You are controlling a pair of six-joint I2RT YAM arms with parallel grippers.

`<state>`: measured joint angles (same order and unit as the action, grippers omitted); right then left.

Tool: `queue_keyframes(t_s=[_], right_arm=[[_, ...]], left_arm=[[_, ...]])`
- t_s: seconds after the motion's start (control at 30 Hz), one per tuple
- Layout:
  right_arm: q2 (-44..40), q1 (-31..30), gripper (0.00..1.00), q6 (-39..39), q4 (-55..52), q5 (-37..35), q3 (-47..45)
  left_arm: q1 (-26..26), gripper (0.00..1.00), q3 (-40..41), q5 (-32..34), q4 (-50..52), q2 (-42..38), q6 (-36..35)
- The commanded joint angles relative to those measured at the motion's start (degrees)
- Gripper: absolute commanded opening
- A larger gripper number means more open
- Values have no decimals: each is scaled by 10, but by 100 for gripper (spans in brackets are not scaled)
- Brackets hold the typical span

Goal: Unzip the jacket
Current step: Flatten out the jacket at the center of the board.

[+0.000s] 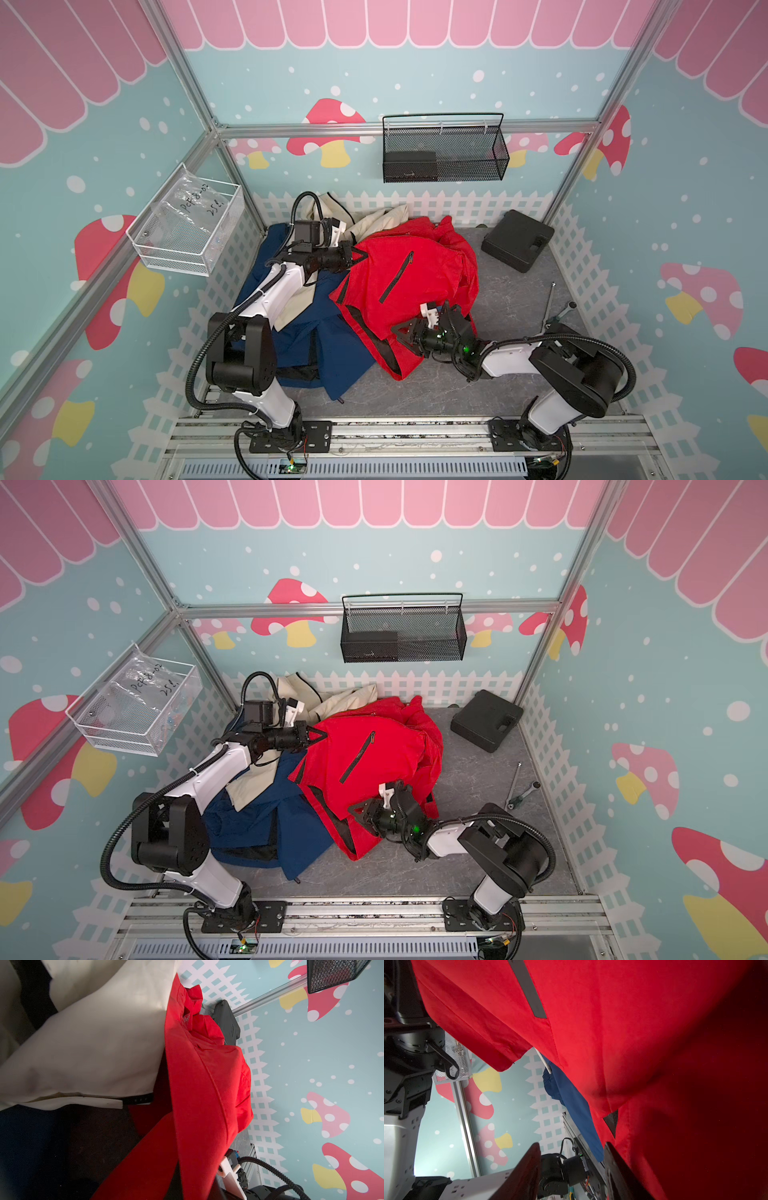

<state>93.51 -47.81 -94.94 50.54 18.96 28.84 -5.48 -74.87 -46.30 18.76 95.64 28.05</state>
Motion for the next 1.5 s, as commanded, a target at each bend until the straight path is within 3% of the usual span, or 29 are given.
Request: queue_keyframes(t_s=[0.0,0.17,0.27,0.33,0.43,0.47,0.6,0.73,0.83,1.03,1.23,1.47], right_arm=[[27,-21,56,-49,19,-78,26],[53,-49,63,-65,-8,-171,37],[64,-48,60,-52,-8,-201,43],[65,-43,42,-24,-1,-196,51],[42,-33,5,40,13,-176,53],[24,-29,0,58,13,-174,46],[-57,7,0,111,-5,-152,11],[-129,91,0,186,-78,-55,14],[-161,157,0,260,-144,21,43],[-196,258,0,373,-275,157,124],[-209,349,0,412,-332,241,161],[-164,428,0,448,-356,306,196]], left_arm=[[11,1,2,-8,-16,-15,-6],[11,1,3,-6,-15,-11,-8],[11,1,1,-6,-12,-10,-17],[10,3,1,-5,-12,-11,-29],[7,11,2,18,-9,-13,-41],[3,15,2,34,-9,-13,-41],[-16,31,-22,50,25,6,-39],[-35,51,-39,91,65,16,-34],[-43,59,-23,138,65,-4,-28],[-65,64,42,210,63,-76,-35],[-97,68,121,253,71,-186,-66],[-204,70,203,339,79,-275,-84]])
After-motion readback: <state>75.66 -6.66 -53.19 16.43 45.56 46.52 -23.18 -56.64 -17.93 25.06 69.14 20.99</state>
